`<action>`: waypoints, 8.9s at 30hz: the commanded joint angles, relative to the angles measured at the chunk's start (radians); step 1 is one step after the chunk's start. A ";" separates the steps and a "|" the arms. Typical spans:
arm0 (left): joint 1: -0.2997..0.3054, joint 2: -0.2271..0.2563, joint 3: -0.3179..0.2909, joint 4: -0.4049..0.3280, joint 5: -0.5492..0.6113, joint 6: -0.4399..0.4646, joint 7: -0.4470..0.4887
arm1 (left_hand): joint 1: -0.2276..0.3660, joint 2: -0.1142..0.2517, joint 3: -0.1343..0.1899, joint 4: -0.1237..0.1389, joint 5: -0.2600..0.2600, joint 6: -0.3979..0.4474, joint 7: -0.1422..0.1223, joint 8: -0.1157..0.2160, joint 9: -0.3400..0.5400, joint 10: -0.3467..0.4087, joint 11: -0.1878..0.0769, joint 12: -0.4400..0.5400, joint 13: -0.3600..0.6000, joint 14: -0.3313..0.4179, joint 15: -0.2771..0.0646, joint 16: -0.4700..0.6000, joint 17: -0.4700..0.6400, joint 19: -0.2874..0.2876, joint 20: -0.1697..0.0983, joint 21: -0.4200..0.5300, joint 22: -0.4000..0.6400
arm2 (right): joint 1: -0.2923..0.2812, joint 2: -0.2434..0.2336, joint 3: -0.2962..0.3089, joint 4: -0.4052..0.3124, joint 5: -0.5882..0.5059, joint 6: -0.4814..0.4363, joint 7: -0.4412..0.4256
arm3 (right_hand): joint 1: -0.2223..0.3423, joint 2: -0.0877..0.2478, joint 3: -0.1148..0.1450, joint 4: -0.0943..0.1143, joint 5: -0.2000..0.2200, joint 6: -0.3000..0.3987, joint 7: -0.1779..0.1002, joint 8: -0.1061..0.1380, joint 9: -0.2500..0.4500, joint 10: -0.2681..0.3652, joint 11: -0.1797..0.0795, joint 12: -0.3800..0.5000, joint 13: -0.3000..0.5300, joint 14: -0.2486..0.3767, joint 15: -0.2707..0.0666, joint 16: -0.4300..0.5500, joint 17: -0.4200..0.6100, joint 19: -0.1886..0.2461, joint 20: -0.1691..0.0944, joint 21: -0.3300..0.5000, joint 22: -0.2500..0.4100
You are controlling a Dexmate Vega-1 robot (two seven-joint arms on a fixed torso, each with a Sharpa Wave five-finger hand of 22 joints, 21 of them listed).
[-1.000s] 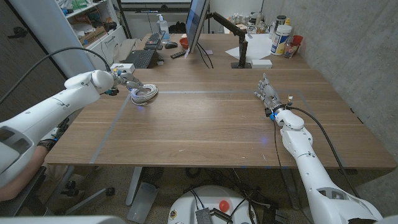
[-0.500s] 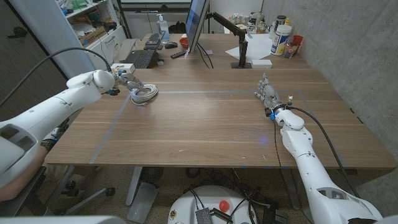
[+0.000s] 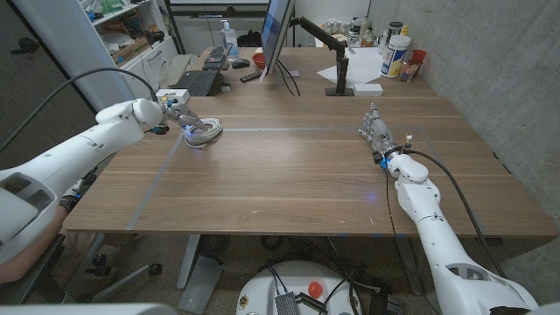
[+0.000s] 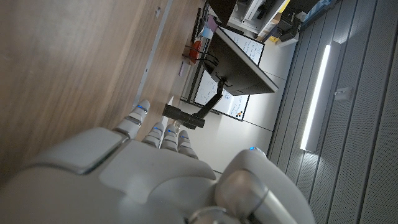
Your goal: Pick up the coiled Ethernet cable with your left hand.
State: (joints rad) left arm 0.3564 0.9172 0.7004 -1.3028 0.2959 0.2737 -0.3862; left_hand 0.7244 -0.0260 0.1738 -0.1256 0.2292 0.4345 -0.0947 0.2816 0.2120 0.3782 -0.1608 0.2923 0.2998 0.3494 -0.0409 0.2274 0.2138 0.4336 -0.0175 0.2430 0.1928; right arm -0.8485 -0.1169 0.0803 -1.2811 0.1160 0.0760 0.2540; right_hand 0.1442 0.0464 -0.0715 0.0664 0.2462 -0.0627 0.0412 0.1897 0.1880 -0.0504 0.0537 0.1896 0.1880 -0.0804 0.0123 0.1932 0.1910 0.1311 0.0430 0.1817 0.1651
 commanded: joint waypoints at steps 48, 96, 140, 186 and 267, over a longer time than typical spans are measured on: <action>-0.082 -0.077 0.066 0.148 0.016 -0.057 -0.001 | 0.003 0.002 -0.010 0.006 -0.007 0.013 -0.001 0.007 0.008 0.019 -0.002 -0.011 0.009 0.012 -0.127 0.000 0.004 0.011 -0.003 -0.005 0.003 | 0.000 0.000 0.002 -0.002 -0.002 -0.010 0.000 | 0.006 0.005 -0.010 -0.001 -0.004 -0.012 -0.001 0.006 0.002 -0.006 0.004 0.006 0.003 -0.007 0.004 0.004 0.002 0.002 0.008 0.006 0.004; -0.129 -0.122 0.116 0.249 0.037 -0.093 0.009 | 0.001 0.005 -0.015 0.008 -0.008 0.018 -0.001 0.010 0.010 0.027 -0.005 -0.018 0.016 0.017 -0.131 -0.001 0.006 0.011 -0.004 -0.007 0.003 | 0.002 0.004 0.004 0.000 0.001 -0.018 0.006 | 0.010 0.008 -0.013 -0.002 -0.004 -0.013 -0.001 0.006 0.002 -0.005 0.005 0.007 0.003 -0.007 0.004 0.005 0.002 0.002 0.007 0.006 0.004; -0.153 -0.171 0.152 0.295 0.081 -0.084 0.052 | 0.001 0.014 -0.019 0.012 -0.005 0.033 -0.003 0.017 0.012 0.047 -0.001 -0.021 0.024 0.028 -0.130 -0.001 0.008 0.018 -0.005 -0.006 0.004 | -0.003 0.006 0.010 -0.011 0.014 -0.023 0.020 | 0.011 0.010 -0.016 -0.002 -0.005 -0.013 0.000 0.006 0.002 -0.007 0.005 0.006 0.003 -0.008 0.005 0.005 0.003 0.004 0.008 0.006 0.004; -0.145 -0.171 0.172 0.292 0.117 -0.085 0.080 | 0.131 0.066 0.031 -0.037 -0.017 0.024 -0.010 0.018 0.014 0.047 -0.015 -0.037 0.035 0.027 -0.138 -0.006 0.005 0.025 -0.010 -0.006 0.004 | -0.002 0.009 0.013 -0.010 0.018 -0.022 0.029 | 0.012 0.012 -0.018 -0.002 -0.005 -0.013 0.000 0.006 0.002 -0.007 0.004 0.007 0.003 -0.008 0.005 0.005 0.003 0.005 0.010 0.006 0.004; -0.171 -0.238 0.214 0.358 0.126 -0.076 0.099 | 0.594 0.204 0.202 -0.060 -0.017 -0.063 0.012 -0.003 0.052 0.003 0.019 -0.042 0.067 -0.008 -0.119 0.004 0.020 0.008 0.005 0.003 0.008 | -0.007 0.013 0.020 -0.025 0.026 -0.039 0.032 | 0.014 0.016 -0.023 -0.001 -0.005 -0.013 0.001 0.006 0.002 -0.008 0.005 0.007 0.003 -0.008 0.005 0.005 0.003 0.006 0.010 0.006 0.004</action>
State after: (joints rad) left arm 0.1939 0.6919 0.9062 -0.9603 0.4258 0.1994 -0.2917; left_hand 1.2821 0.1620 0.3565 -0.1835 0.2038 0.3645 -0.0892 0.2784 0.2582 0.3728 -0.1478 0.2390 0.3630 0.3323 -0.0400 0.2261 0.2270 0.4354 -0.0159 0.2372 0.1982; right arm -0.8548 -0.1046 0.0995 -1.3037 0.1423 0.0419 0.2858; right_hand 0.1547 0.0569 -0.0895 0.0651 0.2462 -0.0753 0.0395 0.1896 0.1880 -0.0503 0.0537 0.1895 0.1880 -0.0804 0.0123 0.1932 0.1910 0.1347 0.0466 0.1817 0.1651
